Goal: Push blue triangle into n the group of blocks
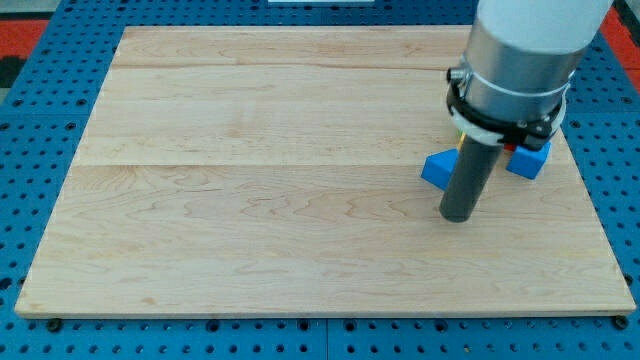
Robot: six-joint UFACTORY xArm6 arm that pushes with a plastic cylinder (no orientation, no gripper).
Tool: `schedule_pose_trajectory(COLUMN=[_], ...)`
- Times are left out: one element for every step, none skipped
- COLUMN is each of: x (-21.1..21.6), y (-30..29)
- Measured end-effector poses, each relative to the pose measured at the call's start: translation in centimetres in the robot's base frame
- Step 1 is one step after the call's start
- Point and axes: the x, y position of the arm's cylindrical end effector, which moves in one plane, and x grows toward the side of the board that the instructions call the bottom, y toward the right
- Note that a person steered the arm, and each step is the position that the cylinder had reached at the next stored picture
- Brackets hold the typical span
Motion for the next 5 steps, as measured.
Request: schedule_pose_trajectory(x=[-1.1,-1.1,-1.1,-1.4,-2.5], y=[-0.2,-0.6,-2.2,-2.6,-2.6])
